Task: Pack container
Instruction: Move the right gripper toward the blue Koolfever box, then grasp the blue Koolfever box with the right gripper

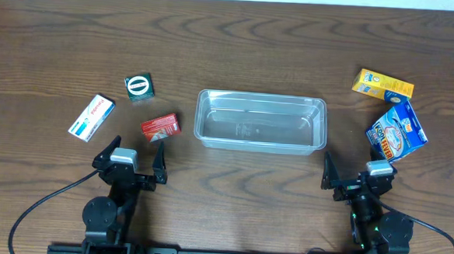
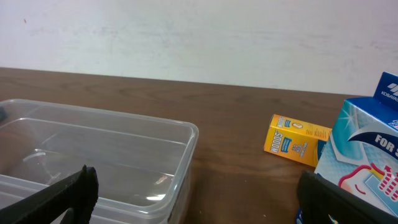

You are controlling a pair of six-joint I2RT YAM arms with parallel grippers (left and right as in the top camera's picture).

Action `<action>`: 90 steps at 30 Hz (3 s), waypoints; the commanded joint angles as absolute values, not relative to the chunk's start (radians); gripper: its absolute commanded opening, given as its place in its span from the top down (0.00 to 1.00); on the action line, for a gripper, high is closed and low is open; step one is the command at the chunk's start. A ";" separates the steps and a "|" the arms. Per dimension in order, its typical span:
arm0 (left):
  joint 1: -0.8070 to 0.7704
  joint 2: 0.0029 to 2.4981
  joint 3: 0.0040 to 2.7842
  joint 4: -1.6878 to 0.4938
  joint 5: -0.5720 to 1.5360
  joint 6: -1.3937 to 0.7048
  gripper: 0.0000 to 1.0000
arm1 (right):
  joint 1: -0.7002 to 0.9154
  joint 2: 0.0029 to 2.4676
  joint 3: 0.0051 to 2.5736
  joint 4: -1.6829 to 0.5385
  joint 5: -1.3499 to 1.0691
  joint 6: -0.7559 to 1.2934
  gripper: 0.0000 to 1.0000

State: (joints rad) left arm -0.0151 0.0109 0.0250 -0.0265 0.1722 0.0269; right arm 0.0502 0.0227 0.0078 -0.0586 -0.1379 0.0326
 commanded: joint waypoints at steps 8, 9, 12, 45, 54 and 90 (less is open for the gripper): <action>-0.012 0.005 0.004 -0.055 0.171 0.033 0.02 | 0.039 0.012 0.006 -0.064 -0.128 0.021 0.01; -0.012 0.005 0.004 -0.056 0.171 0.033 0.02 | 0.039 0.012 0.006 -0.064 -0.128 0.021 0.01; -0.012 0.005 0.004 -0.056 0.171 0.033 0.02 | 0.039 0.012 0.006 -0.064 -0.128 0.021 0.01; -0.012 0.005 0.004 -0.056 0.171 0.033 0.02 | 0.039 0.012 0.006 -0.063 -0.129 0.021 0.01; -0.012 0.005 0.004 -0.056 0.171 0.033 0.02 | 0.038 0.012 0.018 0.001 -0.158 0.030 0.01; -0.012 0.005 0.004 -0.056 0.171 0.033 0.02 | -0.237 1.287 1.509 -1.089 -0.228 -0.294 0.01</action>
